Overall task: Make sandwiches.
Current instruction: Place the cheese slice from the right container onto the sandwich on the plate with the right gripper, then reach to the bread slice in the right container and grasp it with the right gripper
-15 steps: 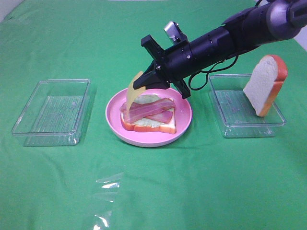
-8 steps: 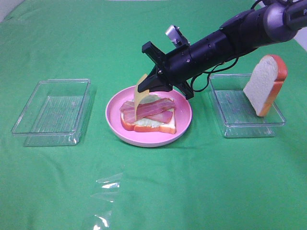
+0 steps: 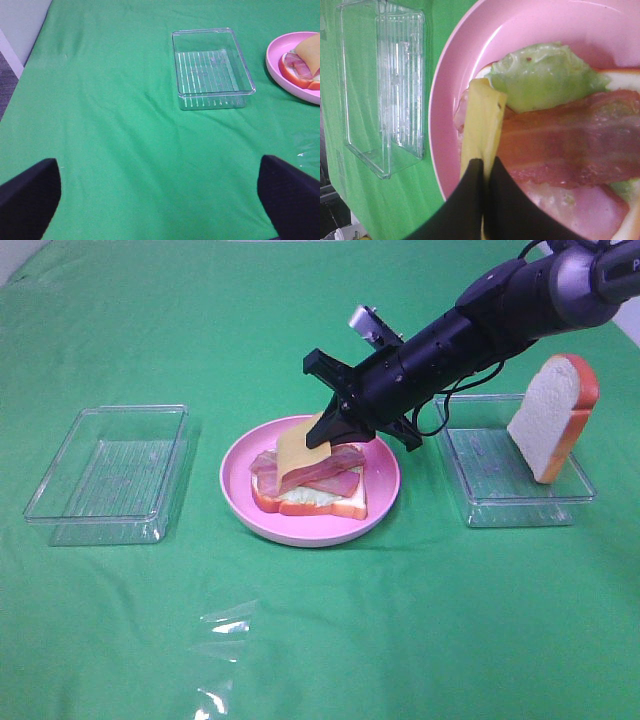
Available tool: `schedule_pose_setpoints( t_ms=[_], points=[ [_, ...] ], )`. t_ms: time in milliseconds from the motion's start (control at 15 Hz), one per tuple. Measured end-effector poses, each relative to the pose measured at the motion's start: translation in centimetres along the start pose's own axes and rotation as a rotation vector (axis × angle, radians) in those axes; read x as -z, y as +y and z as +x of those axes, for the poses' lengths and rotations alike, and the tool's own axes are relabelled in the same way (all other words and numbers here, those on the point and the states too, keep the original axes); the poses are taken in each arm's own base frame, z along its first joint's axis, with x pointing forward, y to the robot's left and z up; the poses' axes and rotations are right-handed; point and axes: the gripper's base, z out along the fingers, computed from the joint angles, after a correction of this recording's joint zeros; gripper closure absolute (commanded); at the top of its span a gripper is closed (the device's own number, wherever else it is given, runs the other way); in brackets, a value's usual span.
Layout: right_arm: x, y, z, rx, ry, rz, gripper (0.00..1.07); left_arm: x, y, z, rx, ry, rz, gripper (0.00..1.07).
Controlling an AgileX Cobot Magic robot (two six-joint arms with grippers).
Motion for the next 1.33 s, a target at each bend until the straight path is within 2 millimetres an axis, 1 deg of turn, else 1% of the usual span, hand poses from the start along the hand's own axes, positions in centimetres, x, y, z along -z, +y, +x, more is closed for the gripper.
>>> schedule_pose_setpoints(
  t_ms=[67,133,200,400,533,733,800,867,1000,1133,1333],
  points=[
    [0.0,-0.1,0.0,0.002,0.001,0.006,1.07,0.0,0.0,0.0,0.000,0.000,0.000,0.06],
    [0.0,-0.2,0.0,0.012,0.005,0.017,1.05,0.0,0.0,0.0,0.000,0.000,0.000,0.06],
    [0.0,-0.2,0.1,0.012,0.006,0.020,0.99,0.0,0.0,0.0,0.000,0.000,0.000,0.06],
    [0.0,-0.4,0.1,0.020,0.013,0.039,0.70,0.0,0.0,0.0,-0.005,0.000,0.000,0.06],
    [0.0,-0.4,0.1,0.027,0.015,0.046,0.59,0.0,0.0,0.0,-0.005,0.000,0.000,0.06],
    [1.0,0.0,0.1,0.093,0.003,0.098,0.48,0.0,0.0,0.0,0.000,0.000,0.000,0.06],
    [2.2,0.6,0.1,0.141,-0.008,0.141,0.31,0.0,0.0,0.0,0.000,0.000,0.000,0.06],
    [2.7,0.8,0.1,0.154,-0.010,0.166,0.21,0.0,0.0,0.0,-0.005,0.000,0.000,0.06],
    [3.5,1.0,0.3,0.191,0.003,0.202,0.11,0.0,0.0,0.0,-0.005,0.000,0.000,0.06],
    [4.9,1.9,0.6,0.243,0.011,0.235,0.09,0.0,0.0,0.0,-0.005,0.000,0.000,0.06],
    [8.1,4.2,1.0,0.253,-0.047,0.268,0.09,0.0,0.0,0.0,0.000,0.000,0.000,0.06]
  ],
)
